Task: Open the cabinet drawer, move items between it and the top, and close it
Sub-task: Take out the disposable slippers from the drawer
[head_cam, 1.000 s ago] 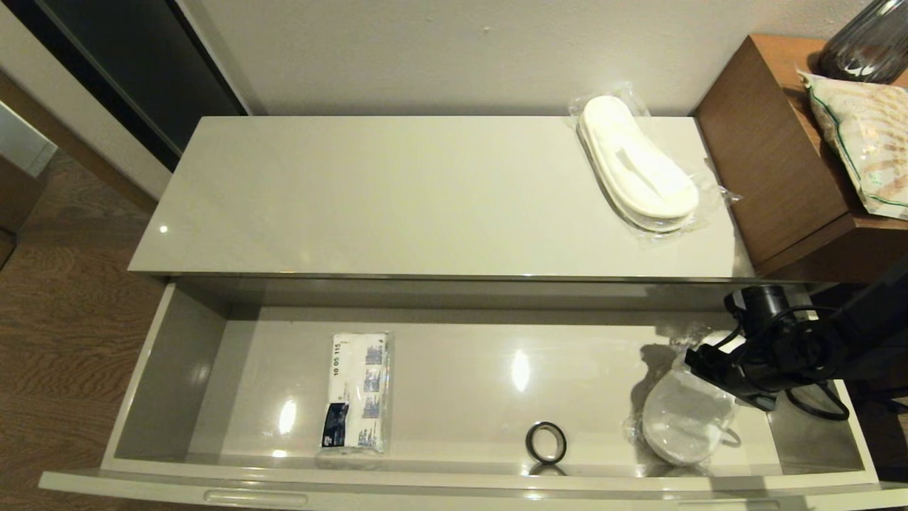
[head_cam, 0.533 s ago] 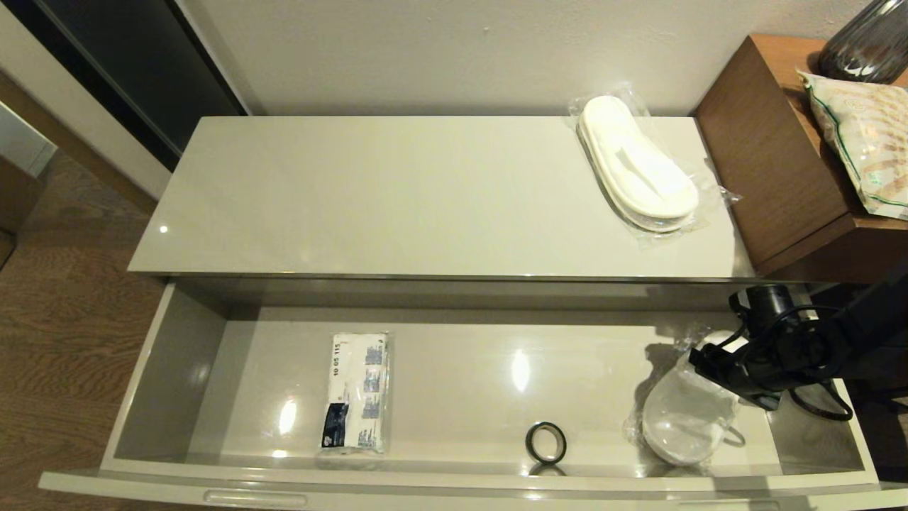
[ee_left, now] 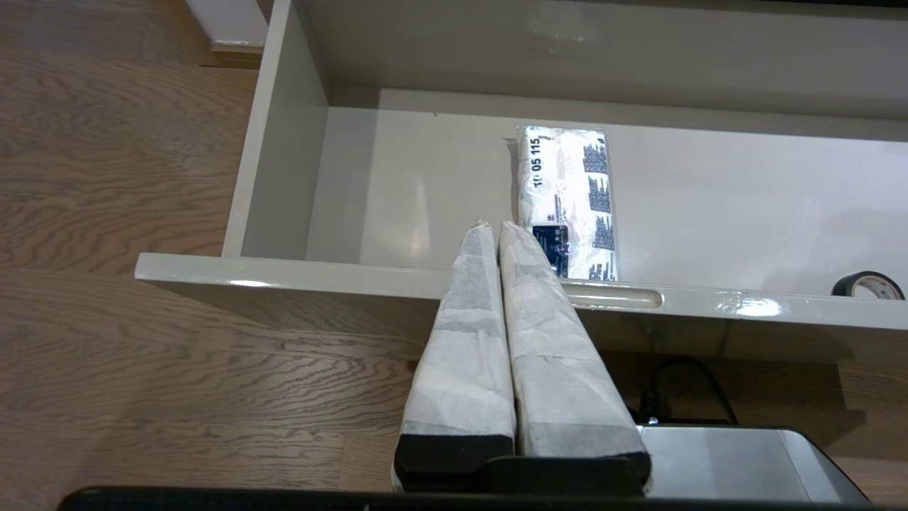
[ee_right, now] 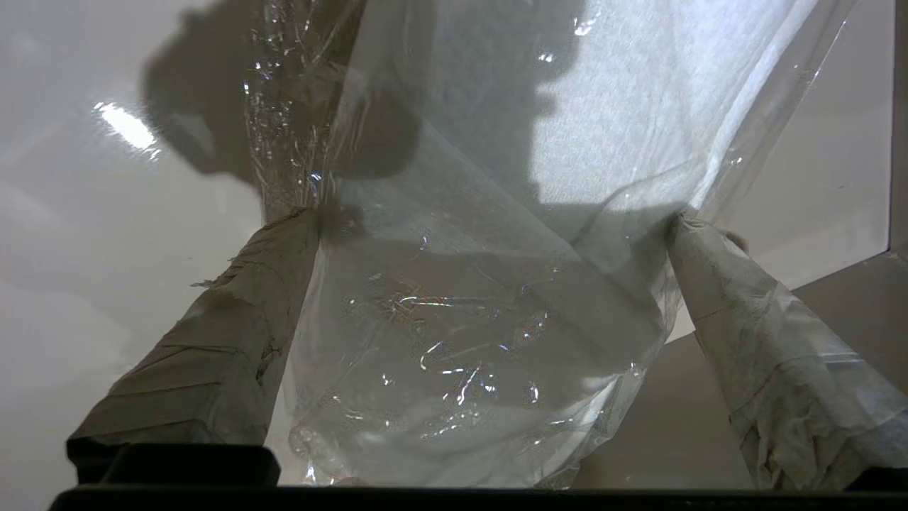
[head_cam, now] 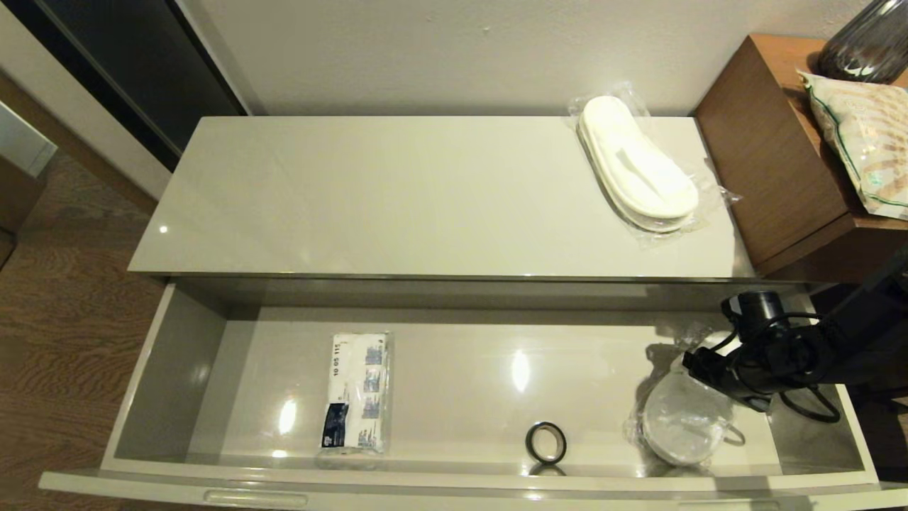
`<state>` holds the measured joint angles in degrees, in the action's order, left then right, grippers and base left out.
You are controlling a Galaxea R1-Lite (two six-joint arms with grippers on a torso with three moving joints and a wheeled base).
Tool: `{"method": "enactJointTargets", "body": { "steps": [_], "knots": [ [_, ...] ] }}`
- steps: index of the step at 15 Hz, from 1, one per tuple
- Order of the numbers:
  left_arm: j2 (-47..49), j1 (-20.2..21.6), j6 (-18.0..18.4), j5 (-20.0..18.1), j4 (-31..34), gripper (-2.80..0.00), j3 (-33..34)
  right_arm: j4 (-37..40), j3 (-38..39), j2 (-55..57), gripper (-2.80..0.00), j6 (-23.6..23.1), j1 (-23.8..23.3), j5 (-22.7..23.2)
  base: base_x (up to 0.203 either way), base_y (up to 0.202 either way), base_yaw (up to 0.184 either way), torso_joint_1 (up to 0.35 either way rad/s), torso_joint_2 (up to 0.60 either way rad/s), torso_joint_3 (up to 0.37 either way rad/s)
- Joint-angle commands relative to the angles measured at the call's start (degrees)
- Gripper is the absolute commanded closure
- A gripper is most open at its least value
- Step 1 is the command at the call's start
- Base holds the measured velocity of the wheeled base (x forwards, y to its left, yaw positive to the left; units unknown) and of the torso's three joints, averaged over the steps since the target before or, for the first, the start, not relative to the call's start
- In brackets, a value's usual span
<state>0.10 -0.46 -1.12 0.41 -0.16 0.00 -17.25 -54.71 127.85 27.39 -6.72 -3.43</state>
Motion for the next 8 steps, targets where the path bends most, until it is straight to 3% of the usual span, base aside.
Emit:
{"method": "enactJointTargets", "body": {
  "steps": [1,8],
  "knots": [
    [-0.01,0.02,-0.02,0.03,-0.02,0.00,0.00,-0.71,-0.29,2.00,-2.80,0.13,0.04,0.01,0.000,0.000,0.000,0.000,0.00,0.000],
    [-0.01,0.02,-0.02,0.03,-0.02,0.00,0.00,-3.67,-0.31,4.43,-2.80,-0.85,0.04,0.01,0.000,0.000,0.000,0.000,0.00,0.000]
  ]
}}
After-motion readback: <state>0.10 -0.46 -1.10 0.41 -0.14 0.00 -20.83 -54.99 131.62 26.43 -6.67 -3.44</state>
